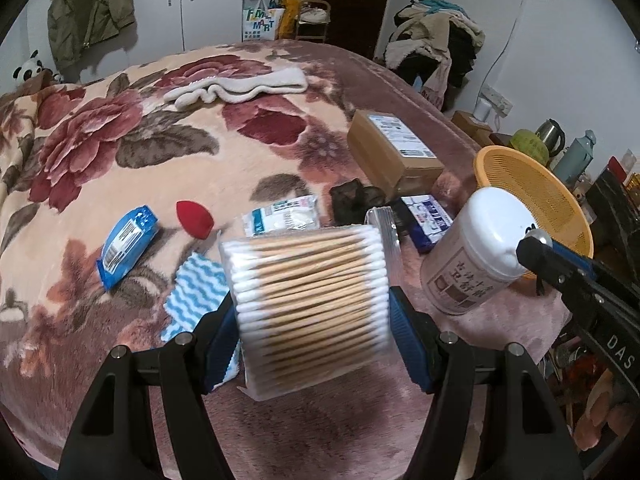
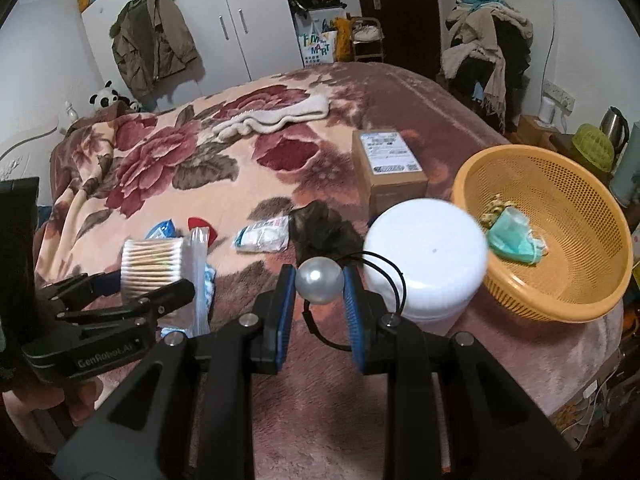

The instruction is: Organize soft objects

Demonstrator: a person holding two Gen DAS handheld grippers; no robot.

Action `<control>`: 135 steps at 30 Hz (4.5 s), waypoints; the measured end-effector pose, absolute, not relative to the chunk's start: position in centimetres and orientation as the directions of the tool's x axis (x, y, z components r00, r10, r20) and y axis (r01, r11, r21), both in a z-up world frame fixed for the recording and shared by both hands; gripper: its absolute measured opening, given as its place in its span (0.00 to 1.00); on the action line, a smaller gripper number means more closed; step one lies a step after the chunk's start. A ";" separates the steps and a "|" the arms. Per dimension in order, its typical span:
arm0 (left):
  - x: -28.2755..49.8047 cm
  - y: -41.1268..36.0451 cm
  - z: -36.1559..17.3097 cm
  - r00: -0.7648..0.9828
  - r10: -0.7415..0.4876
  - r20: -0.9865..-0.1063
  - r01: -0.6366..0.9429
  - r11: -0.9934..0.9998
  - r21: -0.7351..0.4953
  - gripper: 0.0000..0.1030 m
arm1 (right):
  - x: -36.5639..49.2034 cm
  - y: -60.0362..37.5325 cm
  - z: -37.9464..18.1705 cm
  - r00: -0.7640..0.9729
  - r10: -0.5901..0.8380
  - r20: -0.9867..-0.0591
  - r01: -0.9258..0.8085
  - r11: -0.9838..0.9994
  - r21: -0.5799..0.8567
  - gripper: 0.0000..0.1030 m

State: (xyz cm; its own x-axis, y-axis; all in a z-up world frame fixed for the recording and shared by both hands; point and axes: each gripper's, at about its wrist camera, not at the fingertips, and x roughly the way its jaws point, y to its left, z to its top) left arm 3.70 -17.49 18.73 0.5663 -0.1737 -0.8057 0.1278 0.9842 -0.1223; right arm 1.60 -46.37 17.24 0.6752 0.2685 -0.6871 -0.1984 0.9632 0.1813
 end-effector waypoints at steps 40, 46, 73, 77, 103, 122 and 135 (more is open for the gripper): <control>12.6 -41.9 23.2 0.436 -0.426 -0.793 0.469 0.859 -0.203 0.70 | 5.8 -65.7 18.1 0.735 0.047 -0.677 0.140 0.966 0.219 0.24; 13.1 -45.2 22.1 0.394 -0.433 -0.810 0.506 0.838 -0.202 0.72 | 6.1 -67.7 17.6 0.734 0.022 -0.679 0.191 0.952 0.238 0.25; 11.4 -38.5 24.1 0.552 -0.365 -0.750 0.436 0.893 -0.113 1.00 | 5.2 -66.0 16.8 0.703 0.036 -0.710 0.198 0.949 0.244 1.00; 10.8 -36.7 24.3 0.559 -0.360 -0.747 0.421 0.899 -0.118 1.00 | 5.0 -64.8 17.3 0.707 0.044 -0.706 0.177 0.955 0.236 1.00; 8.3 -22.2 21.7 0.589 -0.274 -0.760 0.254 0.956 -0.147 1.00 | 5.1 -51.9 18.5 0.680 0.143 -0.719 -0.040 0.986 0.159 1.00; 7.2 -12.1 17.9 0.576 -0.221 -0.787 0.117 0.975 -0.188 1.00 | 4.7 -42.3 16.6 0.623 0.205 -0.755 -0.168 0.978 0.126 1.00; 5.7 -8.5 14.0 0.550 -0.183 -0.815 0.064 0.982 -0.177 1.00 | 3.7 -38.6 12.3 0.548 0.228 -0.805 -0.189 0.971 0.146 1.00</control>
